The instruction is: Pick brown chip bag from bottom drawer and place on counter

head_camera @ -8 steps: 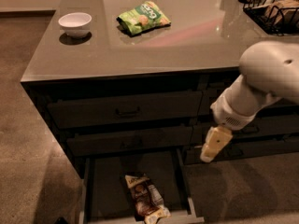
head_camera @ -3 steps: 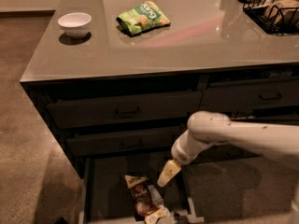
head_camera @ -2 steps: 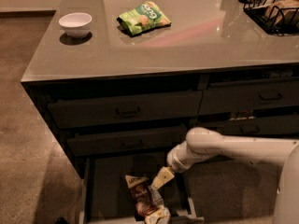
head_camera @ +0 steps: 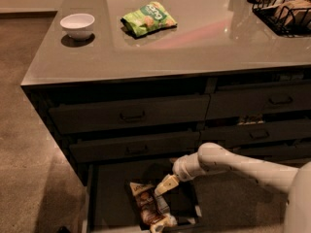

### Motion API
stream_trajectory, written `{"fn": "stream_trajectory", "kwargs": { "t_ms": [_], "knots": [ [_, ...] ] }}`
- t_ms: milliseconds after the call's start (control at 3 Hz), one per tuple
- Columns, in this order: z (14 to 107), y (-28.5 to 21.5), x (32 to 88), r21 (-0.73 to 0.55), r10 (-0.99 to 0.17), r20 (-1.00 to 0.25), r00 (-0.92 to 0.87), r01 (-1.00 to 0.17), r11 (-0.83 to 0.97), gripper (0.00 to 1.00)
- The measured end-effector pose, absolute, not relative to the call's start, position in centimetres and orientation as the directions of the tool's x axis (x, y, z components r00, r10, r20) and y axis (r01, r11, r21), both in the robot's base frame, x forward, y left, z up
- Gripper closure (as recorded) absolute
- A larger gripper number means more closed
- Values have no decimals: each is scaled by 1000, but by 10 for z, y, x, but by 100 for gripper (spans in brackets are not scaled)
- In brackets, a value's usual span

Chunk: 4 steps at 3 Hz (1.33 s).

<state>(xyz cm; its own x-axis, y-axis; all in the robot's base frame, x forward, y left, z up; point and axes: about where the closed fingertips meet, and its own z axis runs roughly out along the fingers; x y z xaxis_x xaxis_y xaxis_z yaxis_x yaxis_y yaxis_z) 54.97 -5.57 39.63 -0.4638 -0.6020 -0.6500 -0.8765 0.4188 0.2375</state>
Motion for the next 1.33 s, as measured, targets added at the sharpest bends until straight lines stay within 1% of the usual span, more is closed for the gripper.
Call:
{"fn": "stream_trajectory", "kwargs": {
  "t_ms": [333, 667, 1000, 1333],
  "knots": [
    [387, -54, 554, 250, -606, -636, -478, -871, 424, 0],
    [327, -51, 564, 166, -648, -652, -393, -908, 384, 0],
    [289, -46, 563, 110, -673, -666, -322, -935, 338, 0],
    [243, -26, 558, 128, -688, -659, -303, -947, 295, 0]
  ]
}}
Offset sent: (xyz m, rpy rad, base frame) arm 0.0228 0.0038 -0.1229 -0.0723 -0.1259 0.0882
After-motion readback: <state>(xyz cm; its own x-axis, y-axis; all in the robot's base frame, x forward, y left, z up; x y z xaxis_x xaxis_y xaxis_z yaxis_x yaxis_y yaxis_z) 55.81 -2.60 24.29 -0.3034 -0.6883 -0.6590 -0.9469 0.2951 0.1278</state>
